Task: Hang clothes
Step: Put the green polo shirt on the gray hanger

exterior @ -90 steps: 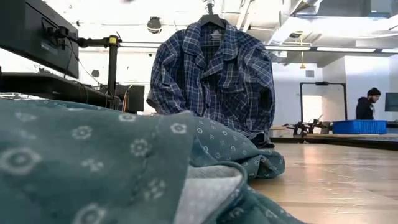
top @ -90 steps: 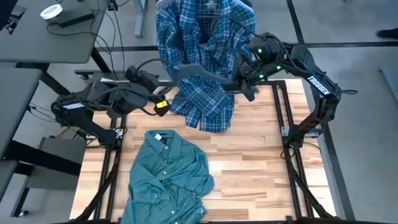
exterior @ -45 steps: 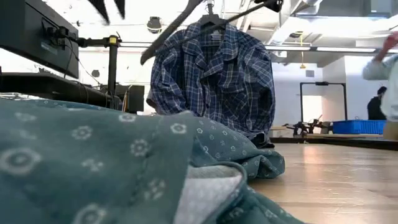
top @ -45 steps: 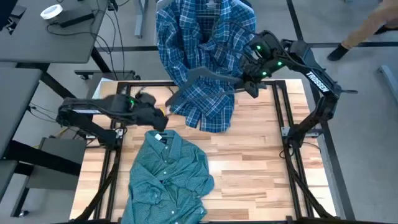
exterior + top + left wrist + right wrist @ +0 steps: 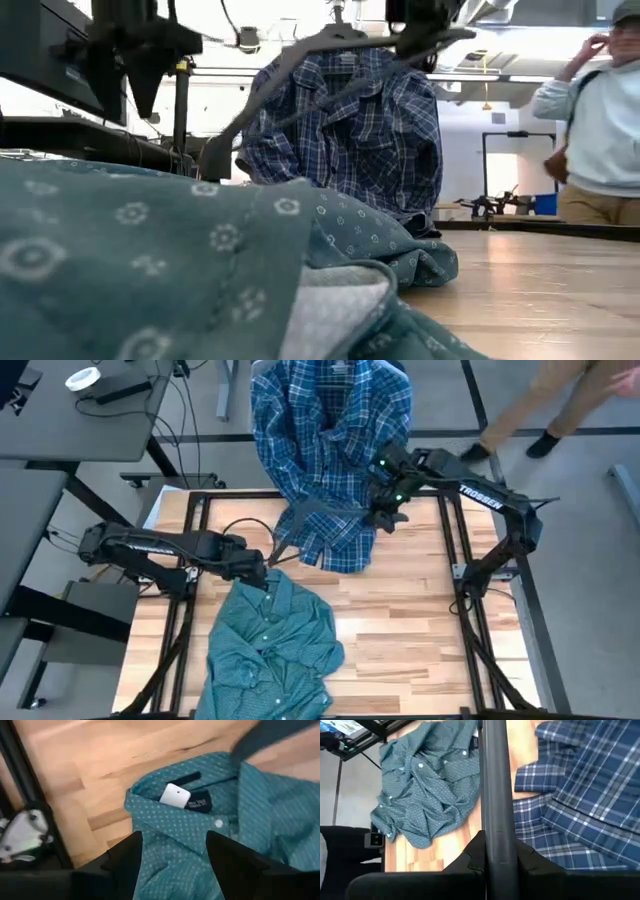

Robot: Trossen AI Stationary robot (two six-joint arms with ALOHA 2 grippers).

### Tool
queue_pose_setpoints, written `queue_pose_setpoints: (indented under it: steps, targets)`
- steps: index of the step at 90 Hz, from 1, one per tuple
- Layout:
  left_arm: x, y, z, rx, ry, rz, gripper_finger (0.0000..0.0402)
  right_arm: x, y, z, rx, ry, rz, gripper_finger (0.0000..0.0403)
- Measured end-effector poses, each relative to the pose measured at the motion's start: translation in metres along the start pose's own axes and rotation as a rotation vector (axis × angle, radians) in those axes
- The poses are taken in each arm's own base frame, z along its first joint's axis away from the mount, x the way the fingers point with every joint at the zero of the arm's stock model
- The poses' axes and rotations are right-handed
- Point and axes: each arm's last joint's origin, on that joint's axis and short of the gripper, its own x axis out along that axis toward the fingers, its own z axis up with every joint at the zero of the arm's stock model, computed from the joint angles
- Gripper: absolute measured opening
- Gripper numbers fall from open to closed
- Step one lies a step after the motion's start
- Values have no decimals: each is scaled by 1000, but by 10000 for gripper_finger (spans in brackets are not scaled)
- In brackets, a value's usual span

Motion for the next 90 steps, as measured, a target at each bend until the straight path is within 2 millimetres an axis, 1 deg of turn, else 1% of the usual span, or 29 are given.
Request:
queue_pose_setpoints:
  steps: [6, 13, 27, 46, 57, 69, 78, 90]
  targets:
    - [12, 8, 0, -49, 2, 22, 200, 6, -2, -2, 3, 3, 1, 22]
    - [32, 15, -1, -99, 7, 54, 200, 11, -1, -3, -1, 6, 5, 22]
    - [70, 21, -3, -179, 1, 2, 200, 15, 5, -1, -17, 1, 21, 22]
    - [105, 38, -10, -280, 6, 15, 200, 17, 9, 0, -16, -7, 28, 22]
    - [114, 42, -15, -299, 55, 4, 200, 17, 9, 0, -17, -7, 28, 22]
    - [114, 38, -15, -298, 66, -47, 193, 17, 9, 0, -15, -9, 27, 22]
    - [114, 35, -13, -302, 56, -75, 164, 17, 9, 1, -19, -15, 23, 22]
    - [113, 31, -10, -261, 40, -117, 113, 17, 8, 3, -23, -38, 19, 22]
